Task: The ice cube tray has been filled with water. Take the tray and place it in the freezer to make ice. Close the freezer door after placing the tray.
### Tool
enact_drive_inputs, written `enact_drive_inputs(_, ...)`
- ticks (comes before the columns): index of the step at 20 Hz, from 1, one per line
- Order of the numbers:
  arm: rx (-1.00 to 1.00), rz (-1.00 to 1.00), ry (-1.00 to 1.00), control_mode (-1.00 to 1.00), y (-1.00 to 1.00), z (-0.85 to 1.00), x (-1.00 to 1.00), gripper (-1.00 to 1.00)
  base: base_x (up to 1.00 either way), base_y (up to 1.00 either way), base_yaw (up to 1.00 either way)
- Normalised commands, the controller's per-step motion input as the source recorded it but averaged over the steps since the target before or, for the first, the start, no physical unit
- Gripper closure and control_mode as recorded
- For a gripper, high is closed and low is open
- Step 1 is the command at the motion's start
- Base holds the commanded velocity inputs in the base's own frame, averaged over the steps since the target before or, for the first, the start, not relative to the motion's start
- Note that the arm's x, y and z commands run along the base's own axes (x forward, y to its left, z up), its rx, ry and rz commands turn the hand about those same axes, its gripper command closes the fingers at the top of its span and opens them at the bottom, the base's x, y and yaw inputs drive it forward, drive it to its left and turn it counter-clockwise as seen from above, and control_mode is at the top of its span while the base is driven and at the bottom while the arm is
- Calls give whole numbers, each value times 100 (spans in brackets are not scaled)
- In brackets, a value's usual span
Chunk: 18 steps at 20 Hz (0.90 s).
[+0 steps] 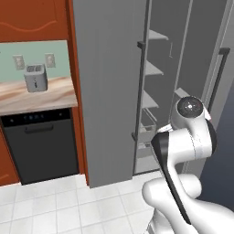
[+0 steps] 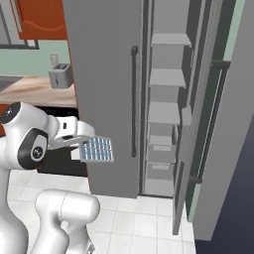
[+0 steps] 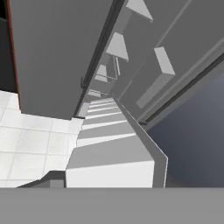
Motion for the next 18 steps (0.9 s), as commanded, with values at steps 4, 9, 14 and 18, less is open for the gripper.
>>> enact_drive_inputs(4, 0, 0, 0, 100, 0, 0, 0, 100, 48, -20, -9)
enact_drive_inputs(9, 0, 0, 0, 100, 0, 0, 0, 100, 51, -12, -9)
enact_drive_inputs(14, 0, 0, 0, 100, 0, 0, 0, 100, 40, -11, -8)
enact_drive_inputs(18, 0, 0, 0, 100, 0, 0, 0, 100, 26, -23, -9)
